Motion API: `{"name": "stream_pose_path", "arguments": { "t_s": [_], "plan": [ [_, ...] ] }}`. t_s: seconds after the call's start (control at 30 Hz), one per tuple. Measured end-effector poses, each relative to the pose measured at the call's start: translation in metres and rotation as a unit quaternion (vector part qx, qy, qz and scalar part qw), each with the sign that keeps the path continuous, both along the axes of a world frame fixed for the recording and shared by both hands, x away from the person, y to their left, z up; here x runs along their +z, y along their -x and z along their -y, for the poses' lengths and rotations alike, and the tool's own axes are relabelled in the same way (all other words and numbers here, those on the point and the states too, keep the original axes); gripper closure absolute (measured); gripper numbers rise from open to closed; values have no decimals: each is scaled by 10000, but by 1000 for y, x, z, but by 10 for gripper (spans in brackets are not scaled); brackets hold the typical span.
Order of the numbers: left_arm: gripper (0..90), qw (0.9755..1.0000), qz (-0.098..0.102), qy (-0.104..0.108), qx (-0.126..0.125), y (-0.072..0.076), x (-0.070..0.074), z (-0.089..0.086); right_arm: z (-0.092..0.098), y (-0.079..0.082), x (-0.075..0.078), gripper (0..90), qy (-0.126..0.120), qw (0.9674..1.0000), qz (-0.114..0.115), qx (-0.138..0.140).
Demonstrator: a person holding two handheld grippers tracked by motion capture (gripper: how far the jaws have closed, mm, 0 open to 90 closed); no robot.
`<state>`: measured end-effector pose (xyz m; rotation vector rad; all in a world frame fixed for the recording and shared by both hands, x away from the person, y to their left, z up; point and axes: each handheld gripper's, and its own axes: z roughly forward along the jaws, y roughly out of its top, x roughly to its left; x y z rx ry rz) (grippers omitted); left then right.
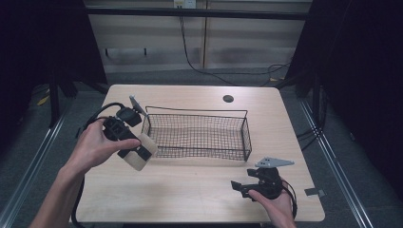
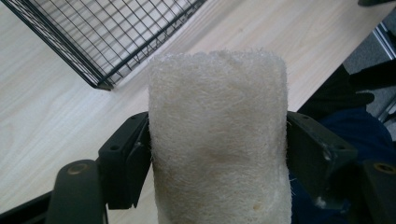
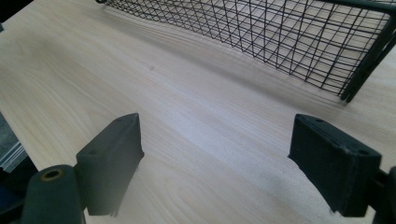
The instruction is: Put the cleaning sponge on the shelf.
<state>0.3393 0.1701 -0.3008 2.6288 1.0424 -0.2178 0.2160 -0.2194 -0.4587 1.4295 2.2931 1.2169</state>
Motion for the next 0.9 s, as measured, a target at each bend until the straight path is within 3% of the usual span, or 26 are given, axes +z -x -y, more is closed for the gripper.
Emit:
{"name": "stream_pose_path", "arguments": {
  "t_s": [0.03,0.07,0.17,0.23,0.4,0.5,0.9],
  "plan": [
    [274,9998,20,17,181,-4,0,1,0,0,0,163,22,10000,14,22],
    [274,9998,20,17,181,-4,0,1,0,0,0,163,22,10000,14,22],
    [275,9988,11,-3,492,-13,0,3,-1,0,-1,164,60,10000,-60,32],
    [274,9988,16,-43,495,-15,0,3,-1,0,-1,163,66,10000,-56,27],
    [274,9970,-54,33,777,-25,1,6,-2,0,-1,164,73,9999,-69,25],
    [275,9944,-152,-32,1050,-33,0,11,-2,1,-2,169,119,9999,-87,51],
    [275,9874,-270,-67,1559,-51,-6,21,-2,1,-2,171,151,9998,-93,36]
  ]
}}
